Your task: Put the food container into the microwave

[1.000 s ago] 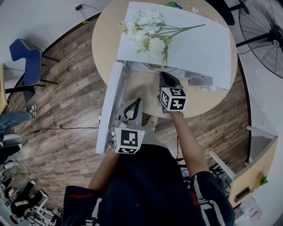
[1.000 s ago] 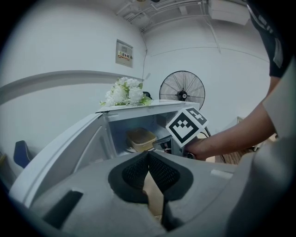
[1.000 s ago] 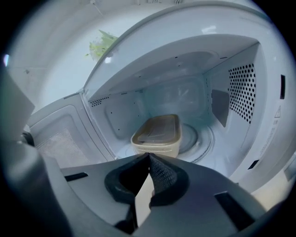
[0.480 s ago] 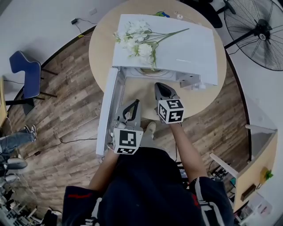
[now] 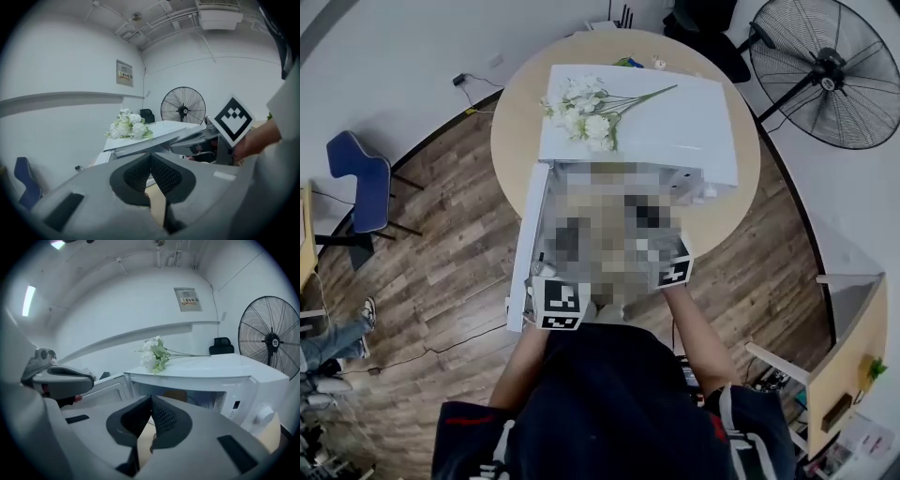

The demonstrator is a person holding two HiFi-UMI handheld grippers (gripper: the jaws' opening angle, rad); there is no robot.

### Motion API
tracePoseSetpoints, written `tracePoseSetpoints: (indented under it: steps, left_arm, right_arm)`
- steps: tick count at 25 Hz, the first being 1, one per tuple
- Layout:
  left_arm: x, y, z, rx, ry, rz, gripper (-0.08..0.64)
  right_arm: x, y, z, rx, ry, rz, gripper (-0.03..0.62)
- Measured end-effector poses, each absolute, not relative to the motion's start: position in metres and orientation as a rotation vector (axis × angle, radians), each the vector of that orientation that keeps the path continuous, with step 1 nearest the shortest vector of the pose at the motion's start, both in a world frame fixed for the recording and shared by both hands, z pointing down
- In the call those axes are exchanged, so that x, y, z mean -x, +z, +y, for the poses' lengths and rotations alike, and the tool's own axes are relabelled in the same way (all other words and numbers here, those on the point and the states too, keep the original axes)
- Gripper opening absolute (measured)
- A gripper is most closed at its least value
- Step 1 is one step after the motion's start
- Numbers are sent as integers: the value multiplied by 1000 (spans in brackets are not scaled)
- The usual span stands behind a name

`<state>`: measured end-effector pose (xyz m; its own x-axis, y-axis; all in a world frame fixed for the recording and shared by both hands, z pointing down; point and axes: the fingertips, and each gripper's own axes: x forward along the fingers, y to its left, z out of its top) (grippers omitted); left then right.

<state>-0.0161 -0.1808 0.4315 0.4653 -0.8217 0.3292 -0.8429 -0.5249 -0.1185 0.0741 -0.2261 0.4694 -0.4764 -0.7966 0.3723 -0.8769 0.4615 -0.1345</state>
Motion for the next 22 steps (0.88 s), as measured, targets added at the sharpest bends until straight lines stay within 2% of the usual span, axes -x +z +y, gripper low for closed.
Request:
tracePoseSetpoints:
  steps: [22]
  left_arm:
    - [33,307,-193,-2823,331,-1740,15]
  right_arm:
    - [-84,310,-203,-1560,86,-2679,11]
